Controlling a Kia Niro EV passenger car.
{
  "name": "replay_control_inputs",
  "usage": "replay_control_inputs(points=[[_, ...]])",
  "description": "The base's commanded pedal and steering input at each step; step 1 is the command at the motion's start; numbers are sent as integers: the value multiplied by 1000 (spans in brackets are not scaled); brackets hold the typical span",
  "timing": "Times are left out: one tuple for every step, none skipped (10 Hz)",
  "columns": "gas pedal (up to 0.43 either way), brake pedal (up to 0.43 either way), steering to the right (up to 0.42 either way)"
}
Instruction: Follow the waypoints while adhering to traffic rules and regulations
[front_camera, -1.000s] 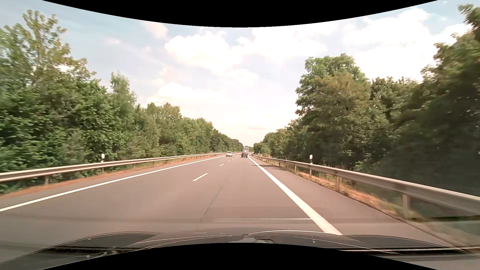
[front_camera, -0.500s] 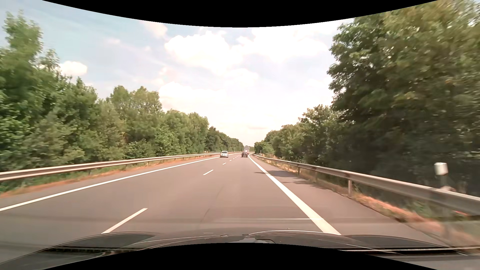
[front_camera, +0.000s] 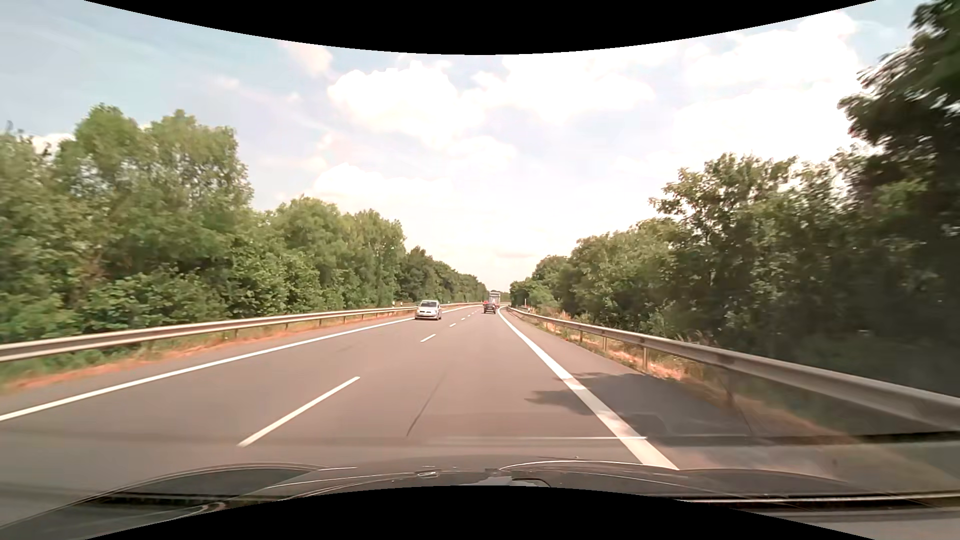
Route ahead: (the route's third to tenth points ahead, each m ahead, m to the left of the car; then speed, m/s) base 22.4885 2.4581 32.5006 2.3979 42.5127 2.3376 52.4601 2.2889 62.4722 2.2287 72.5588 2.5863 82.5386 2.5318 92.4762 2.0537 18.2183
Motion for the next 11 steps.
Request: replay_control_inputs(points=[[157,0,0],[177,0,-1],[189,0,-1],[197,0,-1],[209,0,-1],[209,0,-2],[209,0,-2],[209,0,-3],[209,0,-3],[209,0,-3],[209,0,-3]])
